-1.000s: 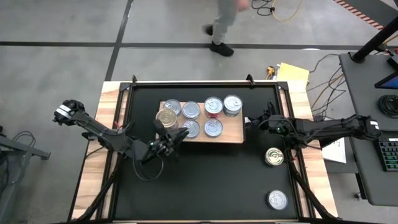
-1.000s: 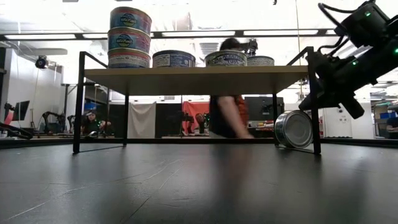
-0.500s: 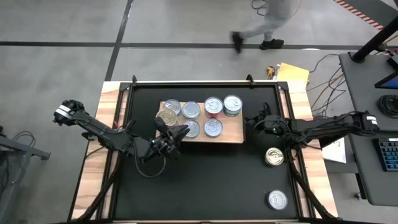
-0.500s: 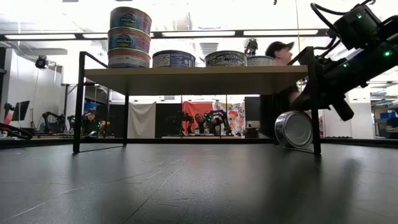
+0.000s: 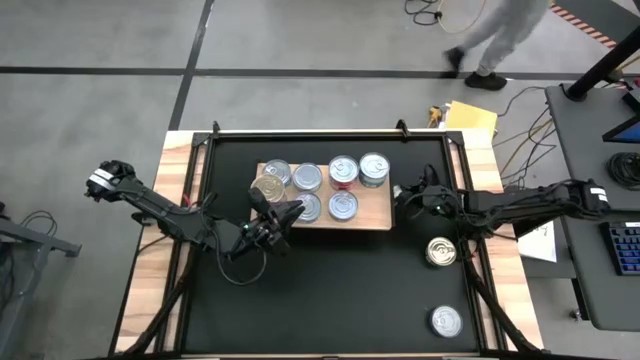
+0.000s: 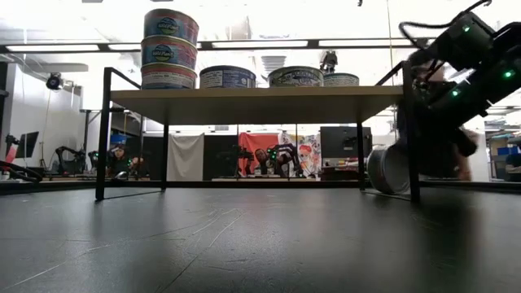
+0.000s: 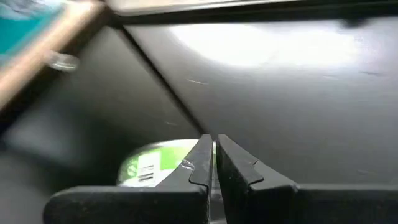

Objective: Stack canned seafood by type on shelf
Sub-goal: Stack the green tuna can on the green tuna can

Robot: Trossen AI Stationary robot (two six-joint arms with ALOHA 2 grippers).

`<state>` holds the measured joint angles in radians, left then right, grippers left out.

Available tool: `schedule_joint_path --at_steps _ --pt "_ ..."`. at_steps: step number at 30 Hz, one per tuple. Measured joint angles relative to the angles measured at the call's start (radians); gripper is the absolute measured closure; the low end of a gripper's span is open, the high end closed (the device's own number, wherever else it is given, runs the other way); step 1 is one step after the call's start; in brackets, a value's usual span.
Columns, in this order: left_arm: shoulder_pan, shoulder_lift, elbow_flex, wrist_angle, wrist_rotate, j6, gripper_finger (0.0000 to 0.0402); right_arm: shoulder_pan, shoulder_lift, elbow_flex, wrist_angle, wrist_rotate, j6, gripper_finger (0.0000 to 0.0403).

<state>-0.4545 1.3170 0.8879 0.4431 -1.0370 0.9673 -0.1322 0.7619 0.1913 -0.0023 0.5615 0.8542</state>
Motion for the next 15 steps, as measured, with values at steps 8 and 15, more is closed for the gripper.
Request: schedule_joint_path --at_steps 8,15 --pt "0.000 -0.003 0.000 -0.004 0.007 -0.006 0.0339 0.001 -0.133 0.150 -0.215 0.032 -0.089 0.0390" --pt "0.000 -0.007 -0.001 -0.063 0.008 -0.071 0.0338 0.008 -0.084 0.159 -0.262 -0.018 -0.021 0.0390"
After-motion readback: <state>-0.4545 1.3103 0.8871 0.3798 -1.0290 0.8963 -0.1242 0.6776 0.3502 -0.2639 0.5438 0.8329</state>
